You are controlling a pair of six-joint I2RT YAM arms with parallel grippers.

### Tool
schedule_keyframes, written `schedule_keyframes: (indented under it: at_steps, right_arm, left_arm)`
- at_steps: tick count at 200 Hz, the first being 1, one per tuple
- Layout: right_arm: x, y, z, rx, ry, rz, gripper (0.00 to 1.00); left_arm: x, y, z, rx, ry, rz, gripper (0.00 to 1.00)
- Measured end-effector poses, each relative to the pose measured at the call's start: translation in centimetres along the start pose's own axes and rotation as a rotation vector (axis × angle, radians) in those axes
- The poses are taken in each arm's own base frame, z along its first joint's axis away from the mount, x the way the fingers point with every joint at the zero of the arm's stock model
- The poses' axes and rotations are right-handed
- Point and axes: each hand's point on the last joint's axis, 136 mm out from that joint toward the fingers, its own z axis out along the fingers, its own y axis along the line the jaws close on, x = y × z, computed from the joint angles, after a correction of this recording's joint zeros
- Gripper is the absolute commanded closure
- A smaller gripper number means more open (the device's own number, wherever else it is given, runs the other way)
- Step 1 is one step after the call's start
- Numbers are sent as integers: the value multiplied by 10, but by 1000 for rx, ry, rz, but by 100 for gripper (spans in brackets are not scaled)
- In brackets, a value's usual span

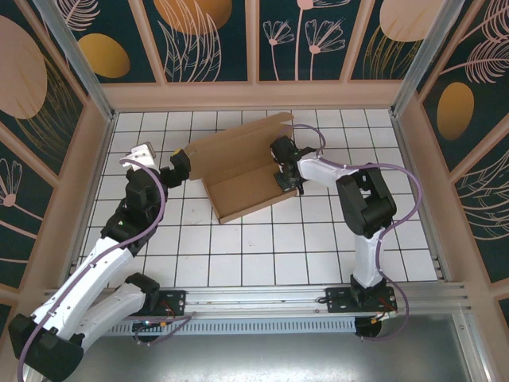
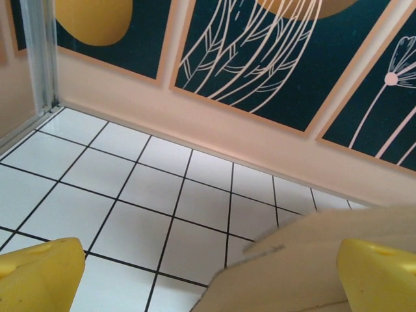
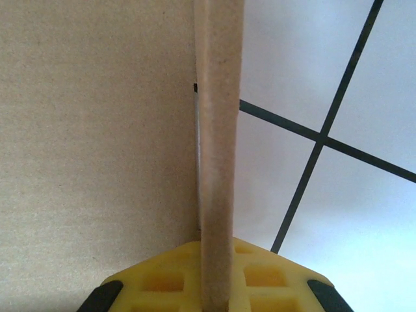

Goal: Fold the paper box

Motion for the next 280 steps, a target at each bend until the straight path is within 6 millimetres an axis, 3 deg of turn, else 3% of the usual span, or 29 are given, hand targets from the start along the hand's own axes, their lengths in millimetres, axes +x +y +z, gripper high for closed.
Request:
schedule_keyframes:
  at_steps: [55, 92, 127, 149, 183, 201, 214, 241, 280]
  right_arm:
    - [-1, -3, 1, 34, 8, 24, 93]
    - [-1, 2, 2, 6, 10, 26, 69]
    - [-1, 9, -6, -140, -25, 89, 58]
    - [-19, -6, -30, -226, -143, 163, 53]
    - [-49, -31, -87, -313, -436, 213, 53]
    - [-65, -47, -107, -340, -570, 217, 50]
    - [-76, -61, -113, -336, -656, 202, 39]
    - [-89, -80, -117, -318, -798, 139, 27]
    - [-111, -78, -108, -349, -931, -32, 26]
  left_arm:
    - [1, 3, 0, -18, 3, 6, 1]
    - [2, 3, 1, -19, 6, 8, 1]
    - [8, 0, 4, -7, 29, 13, 1]
    - [14, -3, 7, 6, 48, 18, 1]
    - [18, -7, 8, 30, 67, 21, 2]
    - [23, -6, 12, 18, 82, 27, 1]
    - [28, -4, 17, -5, 93, 32, 1]
    - [31, 4, 30, -64, 116, 15, 1]
    - [19, 21, 42, -164, 79, -94, 1]
